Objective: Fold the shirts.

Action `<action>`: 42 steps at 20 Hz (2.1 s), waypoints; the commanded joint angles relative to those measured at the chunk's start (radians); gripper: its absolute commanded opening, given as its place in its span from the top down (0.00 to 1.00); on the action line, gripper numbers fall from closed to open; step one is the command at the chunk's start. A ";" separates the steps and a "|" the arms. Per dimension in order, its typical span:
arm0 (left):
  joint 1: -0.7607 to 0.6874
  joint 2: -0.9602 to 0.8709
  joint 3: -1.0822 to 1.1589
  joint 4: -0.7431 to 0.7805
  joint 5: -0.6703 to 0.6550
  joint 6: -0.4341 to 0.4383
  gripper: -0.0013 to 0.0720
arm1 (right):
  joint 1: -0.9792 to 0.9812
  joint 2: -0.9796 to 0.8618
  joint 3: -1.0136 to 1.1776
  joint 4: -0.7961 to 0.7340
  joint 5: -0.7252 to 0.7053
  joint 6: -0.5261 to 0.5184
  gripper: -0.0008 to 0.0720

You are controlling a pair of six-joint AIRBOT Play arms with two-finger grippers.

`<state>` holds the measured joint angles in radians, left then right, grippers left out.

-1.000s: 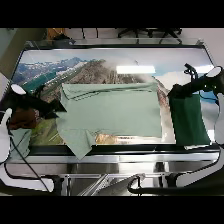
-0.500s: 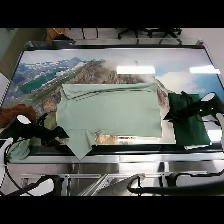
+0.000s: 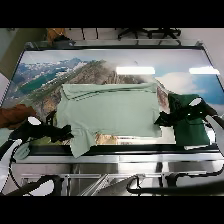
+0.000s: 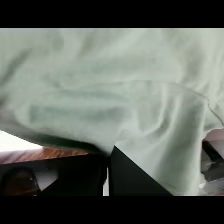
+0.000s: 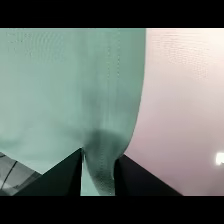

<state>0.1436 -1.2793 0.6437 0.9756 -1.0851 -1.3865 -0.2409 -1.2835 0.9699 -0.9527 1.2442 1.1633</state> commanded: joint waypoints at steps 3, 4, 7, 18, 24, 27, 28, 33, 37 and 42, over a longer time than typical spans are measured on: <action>-0.010 0.005 0.145 -0.024 -0.231 0.017 0.96 | 0.039 0.008 -0.003 -0.017 0.100 -0.037 0.60; -0.010 0.013 0.166 -0.024 -0.266 0.017 0.96 | 0.031 0.019 -0.003 -0.032 0.117 -0.037 0.59; -0.005 0.087 0.175 -0.006 -0.279 0.016 0.96 | -0.009 0.066 -0.003 -0.068 0.143 -0.018 0.59; 0.092 0.265 0.172 0.045 -0.284 0.025 0.96 | -0.004 0.104 -0.129 0.024 0.054 -0.019 0.59; 0.050 0.265 0.172 0.044 -0.276 0.033 0.96 | 0.050 0.105 -0.130 0.179 0.084 -0.040 0.59; 0.046 0.266 0.172 0.050 -0.274 0.035 0.96 | 0.101 0.106 -0.132 0.178 0.085 -0.042 0.78; 0.046 0.266 0.172 0.054 -0.276 0.036 0.96 | 0.102 0.108 -0.132 0.178 0.092 -0.042 0.81; 0.050 0.272 0.172 0.083 -0.355 0.042 0.96 | 0.061 0.187 -0.132 -0.098 0.146 0.079 0.97; 0.050 0.382 0.172 0.248 -0.470 -0.029 0.96 | 0.012 0.268 -0.151 -0.207 0.212 0.136 0.97; 0.042 0.473 0.174 0.295 -0.360 -0.047 0.96 | 0.012 0.356 -0.123 -0.106 0.088 0.073 0.97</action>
<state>0.1913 -0.8410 0.8162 1.2270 -1.5105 -1.4151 -0.2237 -0.9688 0.8284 -1.1057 1.4174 1.2793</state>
